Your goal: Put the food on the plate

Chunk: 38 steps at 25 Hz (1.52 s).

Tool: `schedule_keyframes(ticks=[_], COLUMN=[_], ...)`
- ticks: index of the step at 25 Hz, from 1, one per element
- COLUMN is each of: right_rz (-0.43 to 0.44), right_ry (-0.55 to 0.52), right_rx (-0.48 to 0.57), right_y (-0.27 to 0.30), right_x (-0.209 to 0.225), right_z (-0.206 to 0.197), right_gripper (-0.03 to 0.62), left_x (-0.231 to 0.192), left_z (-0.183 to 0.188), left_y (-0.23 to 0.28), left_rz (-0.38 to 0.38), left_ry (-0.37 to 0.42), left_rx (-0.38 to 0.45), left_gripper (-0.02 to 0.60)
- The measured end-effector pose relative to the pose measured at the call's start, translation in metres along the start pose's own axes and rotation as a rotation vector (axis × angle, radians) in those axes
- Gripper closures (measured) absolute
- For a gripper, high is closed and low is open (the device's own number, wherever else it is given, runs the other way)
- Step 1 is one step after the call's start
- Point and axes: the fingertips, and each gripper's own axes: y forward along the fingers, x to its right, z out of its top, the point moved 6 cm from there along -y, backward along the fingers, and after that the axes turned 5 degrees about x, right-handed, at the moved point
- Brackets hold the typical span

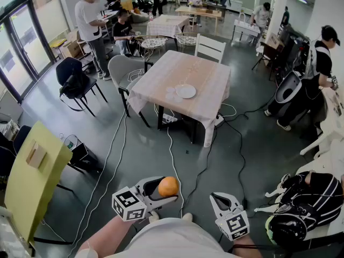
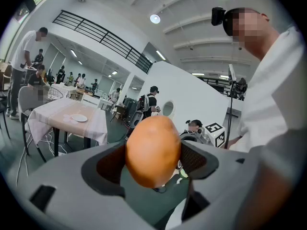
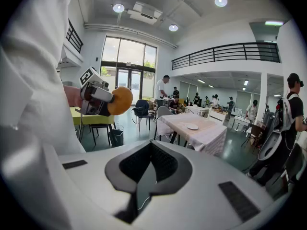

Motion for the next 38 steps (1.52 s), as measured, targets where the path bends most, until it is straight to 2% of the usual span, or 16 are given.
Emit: schedule_keyframes(ticks=[13,17,19,21,24,31,34,38], right_rz=[0.069,0.058,0.058,0.054,0.023,-0.079,-0.132,-0.158], right_ry=[0.041,0.025,0.031,0.041,0.052,0.047,0.029,0.045], right_rx=[0.001,0.008,0.016,0.025,0.033,-0.017,-0.034,0.005], right_y=[0.002,0.015,0.027,0.044,0.067,0.154,0.199,0.251], right_x=[0.044,0.062,0.066,0.07,0.084,0.129,0.155,0.163], right_z=[-0.028,-0.025,-0.021,-0.015,-0.007,0.032,0.056,0.086], right_gripper=[0.581,0.578,0.556,0.478,0.436,0.425,0.427,0.427], left_x=[-0.007,-0.018,-0.029,-0.048,-0.085,-0.203,-0.256,-0.317], left_z=[0.0,0.005,0.008,0.013,0.022,0.07,0.096,0.124], left_y=[0.041,0.051,0.049,0.049,0.06,0.093,0.103,0.1], left_rz=[0.063,0.073,0.083,0.082,0.051,-0.036,-0.074,-0.088], left_ry=[0.019,0.028,0.022,0.019,0.024,0.052,0.093,0.156], left_rx=[-0.026,-0.033,-0.038,-0.038,-0.04,-0.049,-0.068,-0.105], left_gripper=[0.212,0.212,0.212,0.212,0.212,0.212,0.212,0.212])
